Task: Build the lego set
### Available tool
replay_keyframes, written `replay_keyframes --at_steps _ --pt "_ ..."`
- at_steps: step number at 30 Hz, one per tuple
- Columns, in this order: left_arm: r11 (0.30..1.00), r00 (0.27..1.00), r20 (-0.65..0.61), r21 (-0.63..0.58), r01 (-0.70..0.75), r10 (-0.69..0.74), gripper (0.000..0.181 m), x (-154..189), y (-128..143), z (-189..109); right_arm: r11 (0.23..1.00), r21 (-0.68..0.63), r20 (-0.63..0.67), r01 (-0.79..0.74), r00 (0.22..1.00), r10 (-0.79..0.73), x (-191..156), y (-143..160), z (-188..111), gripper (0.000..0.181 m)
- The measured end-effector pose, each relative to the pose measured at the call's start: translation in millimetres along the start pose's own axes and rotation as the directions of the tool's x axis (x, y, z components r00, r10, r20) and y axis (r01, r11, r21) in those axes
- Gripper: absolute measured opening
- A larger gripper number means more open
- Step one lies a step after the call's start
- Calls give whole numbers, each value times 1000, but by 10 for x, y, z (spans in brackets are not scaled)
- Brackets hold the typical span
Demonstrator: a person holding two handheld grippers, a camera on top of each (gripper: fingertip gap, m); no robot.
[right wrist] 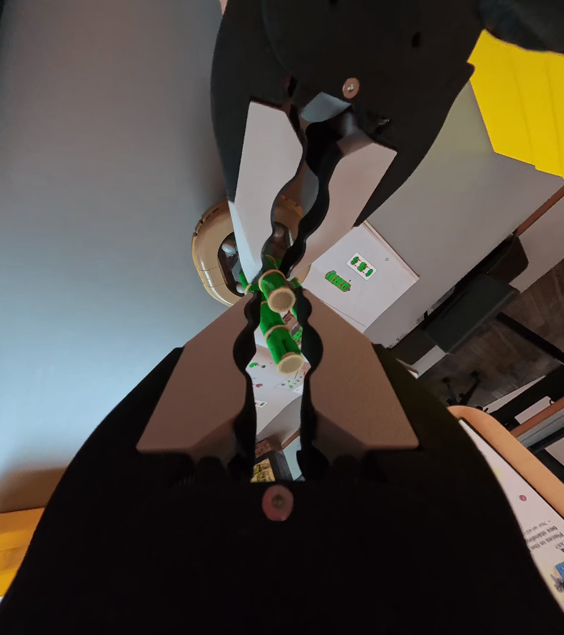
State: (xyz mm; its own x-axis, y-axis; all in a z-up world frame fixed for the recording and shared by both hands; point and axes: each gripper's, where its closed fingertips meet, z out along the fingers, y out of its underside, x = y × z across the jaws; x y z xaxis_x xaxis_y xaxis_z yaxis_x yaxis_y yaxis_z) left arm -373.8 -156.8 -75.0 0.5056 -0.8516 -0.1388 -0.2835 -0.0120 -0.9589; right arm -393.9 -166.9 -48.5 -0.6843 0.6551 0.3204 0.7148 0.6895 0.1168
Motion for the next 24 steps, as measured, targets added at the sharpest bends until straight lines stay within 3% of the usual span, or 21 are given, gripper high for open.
replay_keyframes --at_steps 9,24 --pt "1000 1000 4 4 11 -11 14 -5 4 -10 999 -30 0 -43 999 43 42 4 48 25" --pt "999 999 35 -3 -37 38 19 0 30 -16 994 -106 9 34 999 -33 13 106 86 18"
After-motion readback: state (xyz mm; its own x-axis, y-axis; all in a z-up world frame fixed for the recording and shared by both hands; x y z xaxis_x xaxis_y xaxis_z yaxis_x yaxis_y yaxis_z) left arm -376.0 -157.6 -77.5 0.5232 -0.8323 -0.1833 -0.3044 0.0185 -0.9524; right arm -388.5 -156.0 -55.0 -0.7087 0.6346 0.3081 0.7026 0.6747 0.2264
